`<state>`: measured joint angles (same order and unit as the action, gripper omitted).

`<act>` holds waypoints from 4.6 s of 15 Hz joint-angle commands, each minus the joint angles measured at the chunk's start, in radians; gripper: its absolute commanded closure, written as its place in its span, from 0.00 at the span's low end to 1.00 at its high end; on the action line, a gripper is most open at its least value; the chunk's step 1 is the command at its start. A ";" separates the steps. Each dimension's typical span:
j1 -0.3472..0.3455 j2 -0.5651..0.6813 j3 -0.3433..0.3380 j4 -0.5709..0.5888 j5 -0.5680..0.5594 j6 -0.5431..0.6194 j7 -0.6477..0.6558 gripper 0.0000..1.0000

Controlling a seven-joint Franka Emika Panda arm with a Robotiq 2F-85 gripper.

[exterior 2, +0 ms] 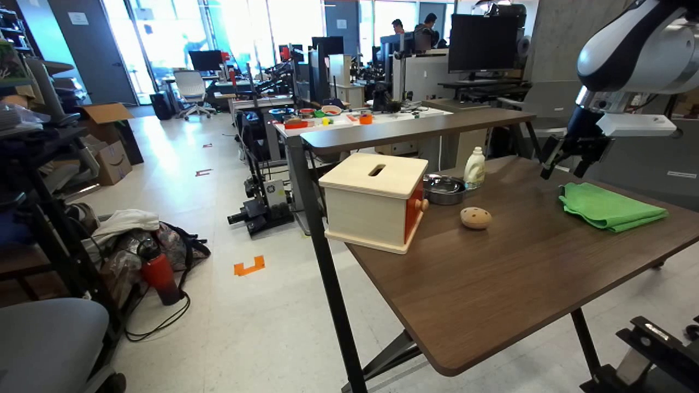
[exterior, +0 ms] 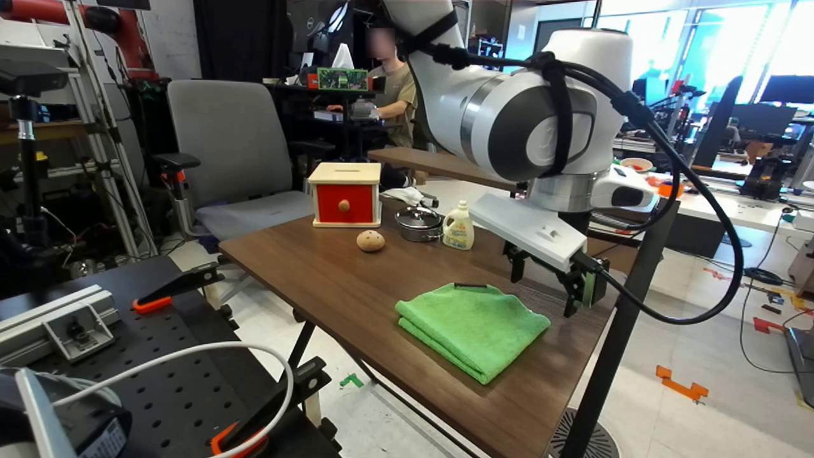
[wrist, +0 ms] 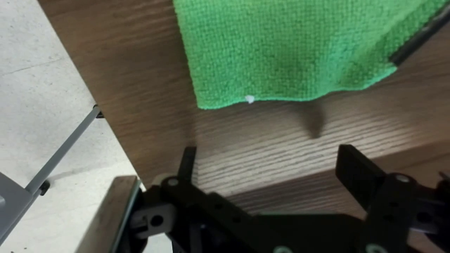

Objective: Use the green towel to wipe the right side of the table

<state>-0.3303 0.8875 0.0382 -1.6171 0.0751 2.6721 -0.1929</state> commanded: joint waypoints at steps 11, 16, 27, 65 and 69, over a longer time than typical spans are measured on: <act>-0.052 -0.395 0.070 -0.488 0.044 -0.043 -0.219 0.00; 0.000 -0.402 0.021 -0.582 0.015 -0.037 -0.179 0.00; 0.055 -0.337 -0.055 -0.572 -0.011 -0.009 -0.110 0.00; 0.071 -0.010 -0.075 -0.119 -0.064 0.111 -0.011 0.00; 0.082 0.045 -0.074 0.008 -0.062 0.039 0.007 0.00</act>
<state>-0.2655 0.8625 -0.0306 -1.7317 0.0206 2.7694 -0.2155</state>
